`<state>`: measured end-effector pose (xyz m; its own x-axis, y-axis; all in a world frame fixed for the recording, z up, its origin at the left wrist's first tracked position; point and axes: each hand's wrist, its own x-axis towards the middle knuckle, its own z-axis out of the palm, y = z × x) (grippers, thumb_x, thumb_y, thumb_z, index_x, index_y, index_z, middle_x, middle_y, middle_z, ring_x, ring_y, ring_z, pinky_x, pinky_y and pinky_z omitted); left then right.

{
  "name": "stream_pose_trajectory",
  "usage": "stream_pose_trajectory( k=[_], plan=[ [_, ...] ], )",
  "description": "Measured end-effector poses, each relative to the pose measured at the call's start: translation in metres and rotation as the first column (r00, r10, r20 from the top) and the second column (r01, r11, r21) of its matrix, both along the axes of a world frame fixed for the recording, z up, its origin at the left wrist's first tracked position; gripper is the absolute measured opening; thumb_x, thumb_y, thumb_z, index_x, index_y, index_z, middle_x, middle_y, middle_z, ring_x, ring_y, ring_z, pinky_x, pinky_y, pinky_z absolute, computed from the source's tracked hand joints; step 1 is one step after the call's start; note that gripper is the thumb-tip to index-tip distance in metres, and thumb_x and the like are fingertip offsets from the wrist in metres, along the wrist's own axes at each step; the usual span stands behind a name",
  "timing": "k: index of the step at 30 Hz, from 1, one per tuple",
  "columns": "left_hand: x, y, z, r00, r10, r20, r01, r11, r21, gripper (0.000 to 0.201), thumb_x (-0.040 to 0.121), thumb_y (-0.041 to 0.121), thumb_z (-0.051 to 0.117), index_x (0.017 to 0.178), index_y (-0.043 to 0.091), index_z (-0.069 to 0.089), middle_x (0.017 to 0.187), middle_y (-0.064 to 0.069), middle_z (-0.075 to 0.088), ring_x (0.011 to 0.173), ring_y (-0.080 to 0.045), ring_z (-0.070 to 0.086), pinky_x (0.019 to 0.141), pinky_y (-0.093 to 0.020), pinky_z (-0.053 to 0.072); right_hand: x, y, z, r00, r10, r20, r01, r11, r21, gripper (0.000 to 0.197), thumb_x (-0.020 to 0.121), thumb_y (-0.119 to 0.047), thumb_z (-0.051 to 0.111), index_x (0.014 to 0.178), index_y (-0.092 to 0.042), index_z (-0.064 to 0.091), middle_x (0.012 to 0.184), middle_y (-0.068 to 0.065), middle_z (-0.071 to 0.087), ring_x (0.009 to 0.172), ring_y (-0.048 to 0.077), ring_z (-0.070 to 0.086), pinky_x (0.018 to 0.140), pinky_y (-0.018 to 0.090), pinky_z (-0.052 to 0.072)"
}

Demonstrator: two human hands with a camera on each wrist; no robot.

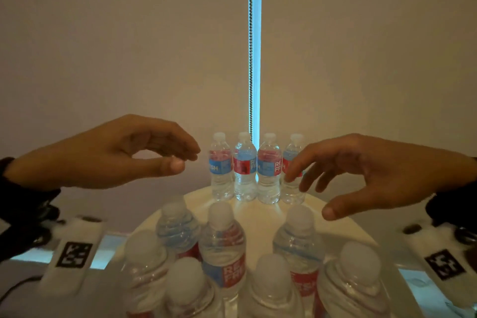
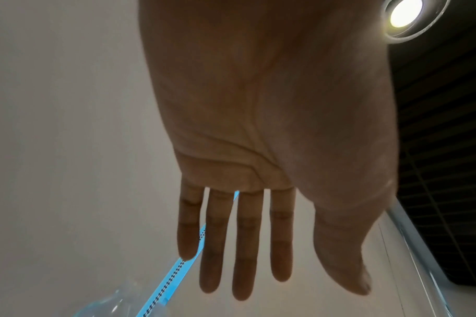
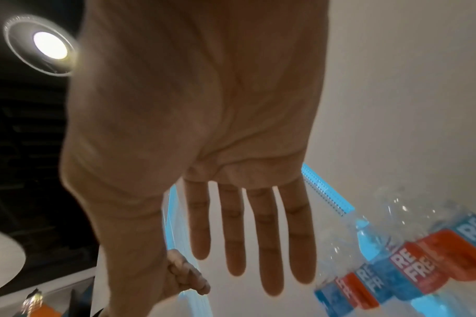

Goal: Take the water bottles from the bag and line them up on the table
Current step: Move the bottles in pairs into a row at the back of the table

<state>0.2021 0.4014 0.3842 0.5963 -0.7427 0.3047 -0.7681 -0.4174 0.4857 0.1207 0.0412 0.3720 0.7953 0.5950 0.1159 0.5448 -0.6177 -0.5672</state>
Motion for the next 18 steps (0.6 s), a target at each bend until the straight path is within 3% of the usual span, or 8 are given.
stream_pose_trajectory(
  k=[4, 7, 10, 12, 14, 18],
  plan=[
    [-0.019, 0.016, -0.027, 0.990, -0.014, -0.141, 0.024, 0.997, 0.070, 0.052, 0.075, 0.065, 0.070, 0.122, 0.045, 0.062, 0.125, 0.017, 0.070, 0.119, -0.005, 0.066, 0.098, -0.017, 0.052, 0.000, 0.011, -0.010, 0.994, 0.076, -0.075, -0.085, 0.989, -0.120, 0.055, 0.082, -0.025, 0.081, 0.129, -0.038, 0.058, 0.136, -0.015, 0.061, 0.120, 0.012, 0.065, 0.099, 0.038, 0.057],
    [-0.023, 0.018, -0.041, 0.965, -0.013, -0.263, 0.021, 0.999, 0.029, 0.048, 0.080, 0.050, 0.075, 0.125, 0.039, 0.062, 0.130, 0.009, 0.068, 0.120, -0.010, 0.066, 0.098, -0.028, 0.056, 0.002, 0.019, -0.016, 0.992, 0.102, -0.075, -0.112, 0.984, -0.141, 0.048, 0.085, -0.022, 0.080, 0.128, -0.031, 0.062, 0.132, -0.012, 0.064, 0.115, 0.014, 0.068, 0.095, 0.041, 0.059],
    [-0.023, 0.015, -0.046, 0.973, 0.025, -0.227, -0.016, 0.999, 0.041, 0.030, 0.090, 0.032, 0.071, 0.119, 0.026, 0.068, 0.120, 0.006, 0.073, 0.113, -0.013, 0.070, 0.096, -0.034, 0.058, 0.001, 0.022, -0.018, 0.991, 0.115, -0.063, -0.122, 0.985, -0.122, 0.037, 0.086, -0.016, 0.078, 0.122, -0.017, 0.067, 0.120, -0.007, 0.070, 0.104, 0.019, 0.072, 0.087, 0.046, 0.062],
    [-0.023, 0.013, -0.046, 0.977, 0.025, -0.209, -0.017, 0.999, 0.042, 0.026, 0.089, 0.027, 0.068, 0.114, 0.022, 0.071, 0.113, 0.005, 0.076, 0.108, -0.014, 0.072, 0.093, -0.029, 0.058, 0.001, 0.022, -0.018, 0.991, 0.121, -0.057, -0.127, 0.986, -0.110, 0.034, 0.088, -0.016, 0.076, 0.120, -0.011, 0.067, 0.116, -0.003, 0.071, 0.100, 0.020, 0.073, 0.084, 0.048, 0.062],
    [-0.022, 0.011, -0.046, 0.982, 0.019, -0.190, -0.013, 0.999, 0.032, 0.023, 0.090, 0.026, 0.067, 0.111, 0.019, 0.072, 0.108, 0.003, 0.078, 0.102, -0.016, 0.074, 0.088, -0.026, 0.059, 0.002, 0.021, -0.019, 0.991, 0.132, -0.033, -0.135, 0.986, -0.103, 0.031, 0.089, -0.017, 0.075, 0.118, -0.010, 0.068, 0.114, -0.002, 0.072, 0.096, 0.022, 0.073, 0.082, 0.048, 0.062],
    [-0.015, 0.009, -0.043, 0.989, 0.035, -0.143, -0.031, 0.999, 0.034, 0.020, 0.089, 0.032, 0.066, 0.105, 0.022, 0.072, 0.098, 0.003, 0.079, 0.090, -0.012, 0.074, 0.082, -0.037, 0.062, 0.009, 0.017, -0.015, 0.993, 0.104, -0.053, -0.107, 0.993, -0.057, 0.025, 0.091, -0.013, 0.072, 0.115, -0.006, 0.069, 0.098, -0.004, 0.073, 0.079, 0.023, 0.071, 0.074, 0.048, 0.064]
  ],
)
